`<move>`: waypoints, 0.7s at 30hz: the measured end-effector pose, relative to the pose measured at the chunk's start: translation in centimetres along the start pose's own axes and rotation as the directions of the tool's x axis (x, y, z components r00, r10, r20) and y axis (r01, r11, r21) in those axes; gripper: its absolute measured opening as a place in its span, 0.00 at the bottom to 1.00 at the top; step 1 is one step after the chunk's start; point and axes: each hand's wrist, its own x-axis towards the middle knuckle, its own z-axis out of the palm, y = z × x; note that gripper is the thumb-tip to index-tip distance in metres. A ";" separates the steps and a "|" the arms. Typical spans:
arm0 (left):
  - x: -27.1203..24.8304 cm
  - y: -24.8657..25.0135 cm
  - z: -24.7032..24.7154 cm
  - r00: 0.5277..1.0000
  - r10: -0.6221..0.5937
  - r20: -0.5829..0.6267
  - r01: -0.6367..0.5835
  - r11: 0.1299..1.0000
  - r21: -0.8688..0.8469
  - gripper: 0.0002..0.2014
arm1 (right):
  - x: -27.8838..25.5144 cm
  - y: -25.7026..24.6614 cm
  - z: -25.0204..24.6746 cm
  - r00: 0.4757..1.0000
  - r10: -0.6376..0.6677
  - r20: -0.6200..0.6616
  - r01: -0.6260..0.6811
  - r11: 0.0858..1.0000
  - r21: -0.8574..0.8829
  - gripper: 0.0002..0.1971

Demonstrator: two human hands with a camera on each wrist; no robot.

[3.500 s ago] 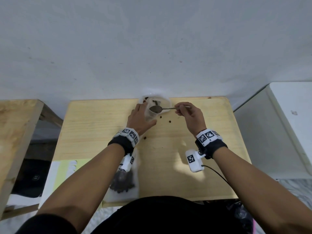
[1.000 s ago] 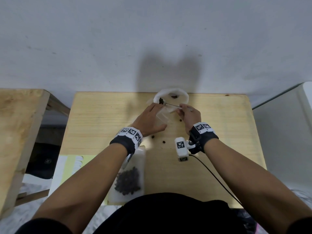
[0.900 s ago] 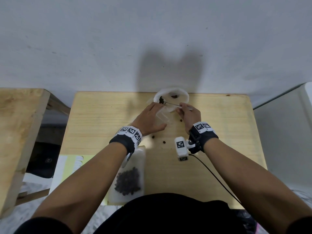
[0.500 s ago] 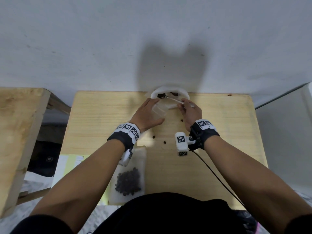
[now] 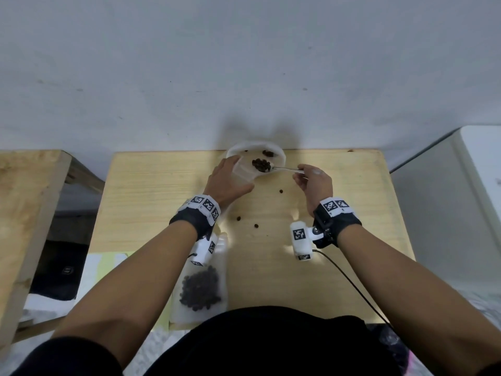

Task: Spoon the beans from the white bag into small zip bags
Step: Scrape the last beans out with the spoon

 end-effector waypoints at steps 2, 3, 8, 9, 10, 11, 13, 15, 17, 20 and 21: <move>-0.1 0.1 0.2 1.000 -0.013 -0.002 0.013 1.000 0.019 0.47 | -0.8 -0.7 -0.3 0.999 -0.002 -0.032 0.005 0.996 0.085 0.14; -0.1 0.2 0.2 1.000 -0.021 -0.003 0.022 0.999 0.026 0.47 | -1.1 -1.1 -0.4 0.999 -0.013 -0.044 0.018 0.993 0.120 0.13; 0.1 0.0 0.4 0.998 -0.038 -0.050 0.039 0.999 0.014 0.44 | -2.7 -3.0 -0.1 0.990 -0.140 0.001 0.140 0.986 0.088 0.12; 0.1 0.1 0.4 0.998 -0.038 -0.058 0.039 0.999 0.020 0.44 | -3.0 -3.2 0.0 0.983 -0.180 0.022 0.178 0.983 0.049 0.12; 0.2 0.1 0.5 0.997 -0.041 -0.066 0.042 0.999 0.022 0.44 | -3.3 -3.4 0.2 0.973 -0.225 0.043 0.225 0.974 0.008 0.12; 0.3 0.3 0.5 0.996 -0.046 -0.074 0.047 0.999 0.023 0.44 | -3.6 -3.7 0.4 0.958 -0.278 0.065 0.281 0.959 -0.036 0.11; 0.3 0.5 0.6 0.996 -0.054 -0.078 0.055 0.998 0.016 0.43 | -4.3 -3.9 0.9 0.911 -0.393 0.127 0.408 0.905 -0.119 0.10; 0.3 0.5 0.8 0.996 -0.049 -0.069 0.050 0.999 0.008 0.42 | -4.9 -4.0 1.4 0.842 -0.490 0.223 0.530 0.830 -0.177 0.09; 0.2 0.5 0.8 0.997 -0.047 -0.067 0.046 0.999 -0.010 0.41 | -5.1 -4.0 1.6 0.775 -0.558 0.296 0.621 0.761 -0.190 0.08; 0.1 0.4 0.6 0.996 -0.054 -0.076 0.054 0.999 -0.005 0.42 | -4.6 -4.0 1.1 0.756 -0.616 0.223 0.654 0.723 -0.222 0.08; 0.1 0.3 0.5 0.996 -0.053 -0.075 0.054 0.998 0.011 0.43 | -4.2 -4.0 0.9 0.771 -0.616 0.161 0.637 0.737 -0.228 0.08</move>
